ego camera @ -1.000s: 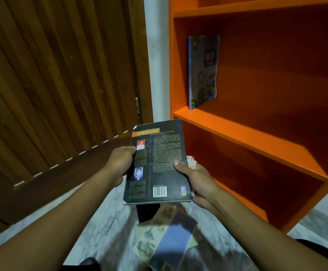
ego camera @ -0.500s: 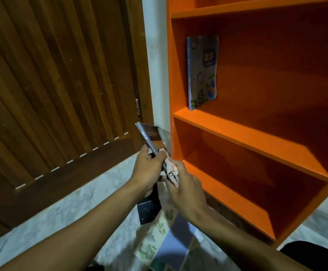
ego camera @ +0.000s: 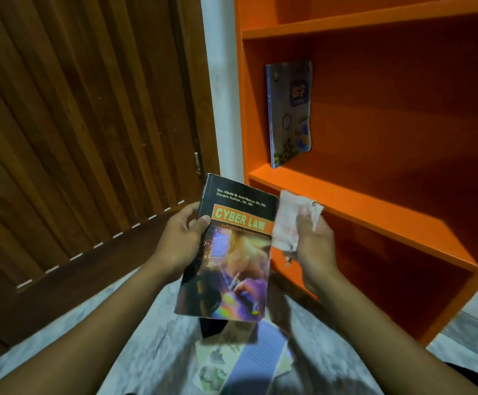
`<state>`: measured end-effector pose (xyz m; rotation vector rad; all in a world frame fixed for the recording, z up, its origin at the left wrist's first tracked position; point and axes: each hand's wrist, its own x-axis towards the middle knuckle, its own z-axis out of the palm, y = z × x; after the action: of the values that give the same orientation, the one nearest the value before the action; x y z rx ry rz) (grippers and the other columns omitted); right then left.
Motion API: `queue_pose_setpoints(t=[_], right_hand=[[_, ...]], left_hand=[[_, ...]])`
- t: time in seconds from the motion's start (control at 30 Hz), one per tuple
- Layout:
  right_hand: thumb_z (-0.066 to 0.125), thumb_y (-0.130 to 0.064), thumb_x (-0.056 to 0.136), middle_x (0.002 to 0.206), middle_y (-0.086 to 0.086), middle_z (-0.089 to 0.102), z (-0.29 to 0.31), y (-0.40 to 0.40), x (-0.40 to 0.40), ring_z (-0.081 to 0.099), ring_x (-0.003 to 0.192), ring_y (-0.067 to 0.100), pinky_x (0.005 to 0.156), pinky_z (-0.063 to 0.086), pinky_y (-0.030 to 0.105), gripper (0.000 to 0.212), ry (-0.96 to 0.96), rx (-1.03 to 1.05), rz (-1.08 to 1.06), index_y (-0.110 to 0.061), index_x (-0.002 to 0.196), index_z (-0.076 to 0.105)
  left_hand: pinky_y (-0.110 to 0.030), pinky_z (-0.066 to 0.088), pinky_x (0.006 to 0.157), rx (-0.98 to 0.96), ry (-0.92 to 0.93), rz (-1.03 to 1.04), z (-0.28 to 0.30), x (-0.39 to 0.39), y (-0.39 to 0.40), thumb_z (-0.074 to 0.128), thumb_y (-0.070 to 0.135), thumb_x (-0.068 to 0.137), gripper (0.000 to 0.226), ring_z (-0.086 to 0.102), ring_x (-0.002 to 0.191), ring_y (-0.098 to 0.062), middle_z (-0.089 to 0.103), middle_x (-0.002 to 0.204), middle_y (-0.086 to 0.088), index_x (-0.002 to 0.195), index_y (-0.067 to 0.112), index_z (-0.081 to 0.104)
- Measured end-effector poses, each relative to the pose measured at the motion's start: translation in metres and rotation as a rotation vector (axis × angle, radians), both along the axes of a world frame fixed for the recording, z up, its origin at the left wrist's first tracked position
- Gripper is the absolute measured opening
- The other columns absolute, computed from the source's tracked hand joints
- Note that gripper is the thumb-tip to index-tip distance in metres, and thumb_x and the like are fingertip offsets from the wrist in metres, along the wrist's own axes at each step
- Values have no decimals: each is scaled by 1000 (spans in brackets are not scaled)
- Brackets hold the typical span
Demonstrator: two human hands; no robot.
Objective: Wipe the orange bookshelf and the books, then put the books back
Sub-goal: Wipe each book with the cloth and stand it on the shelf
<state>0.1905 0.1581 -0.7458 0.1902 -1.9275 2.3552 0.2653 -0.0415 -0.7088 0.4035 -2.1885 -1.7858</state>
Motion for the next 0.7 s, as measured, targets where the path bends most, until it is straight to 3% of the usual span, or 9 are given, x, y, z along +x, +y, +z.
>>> queue_pose_setpoints(t=[0.07, 0.17, 0.23, 0.33, 0.43, 0.5, 0.6, 0.63, 0.7], right_hand=[[44, -34, 106, 130, -10, 65, 7, 9, -8, 58, 124, 5, 111, 43, 37, 26, 199, 100, -15, -33, 123, 64], [40, -51, 100, 151, -6, 49, 4, 15, -18, 40, 142, 10, 118, 33, 42, 53, 333, 423, -14, -25, 146, 48], [37, -51, 98, 157, -4, 41, -3, 11, -15, 29, 149, 13, 122, 24, 41, 60, 369, 600, 45, -22, 150, 43], [42, -50, 98, 142, 5, 59, -15, 0, 3, 51, 133, 18, 107, 38, 30, 56, 407, 636, 106, -11, 135, 57], [52, -25, 103, 117, -2, 71, -25, -8, 22, 63, 103, 1, 84, 42, 13, 23, 389, 554, 221, -13, 118, 66], [51, -29, 103, 119, -10, 70, -35, -12, 32, 61, 106, -9, 90, 46, 15, 26, 385, 559, 324, -18, 121, 64], [41, -60, 98, 144, -4, 57, -51, -15, 40, 52, 132, 7, 107, 45, 33, 62, 439, 677, 448, -17, 141, 54], [40, -58, 100, 146, -4, 55, -54, -15, 43, 51, 134, 9, 108, 44, 34, 59, 452, 691, 495, -18, 141, 53], [47, -33, 105, 142, -8, 58, -56, -15, 49, 52, 132, 6, 108, 43, 30, 34, 477, 654, 597, -22, 134, 59]], left_hand=[[-17, 52, 56, -54, -13, -52, 0, 3, 0, 46, 19, 105, 27, 74, 79, -8, 75, 99, 5, 128, 23, 59], [-15, 48, 48, -8, -10, -114, -2, 6, 9, 46, 14, 105, 27, 68, 58, -6, 74, 78, 7, 125, 15, 62], [-24, 56, 54, 64, -2, -119, -2, 5, 15, 46, 14, 104, 26, 72, 69, -15, 77, 87, -2, 124, 15, 64], [-25, 57, 58, 204, 38, -73, 0, -1, 16, 45, 11, 104, 25, 73, 75, -13, 77, 91, -1, 118, 16, 66], [-30, 59, 64, 403, 32, 35, 5, -4, 10, 45, 16, 105, 26, 73, 87, -20, 76, 103, -6, 122, 15, 65], [-36, 59, 70, 483, 12, 136, 5, -6, 0, 46, 19, 105, 26, 71, 96, -27, 73, 109, -13, 123, 15, 63], [-40, 60, 72, 540, -2, 271, -1, -10, -20, 46, 21, 105, 24, 72, 92, -28, 73, 106, -13, 118, 14, 65], [-43, 60, 75, 566, 4, 307, -2, -11, -26, 46, 20, 105, 23, 73, 90, -28, 73, 106, -14, 116, 13, 66], [-49, 59, 83, 592, 21, 374, -4, -11, -37, 48, 19, 103, 21, 73, 89, -28, 73, 105, -14, 108, 15, 67]])
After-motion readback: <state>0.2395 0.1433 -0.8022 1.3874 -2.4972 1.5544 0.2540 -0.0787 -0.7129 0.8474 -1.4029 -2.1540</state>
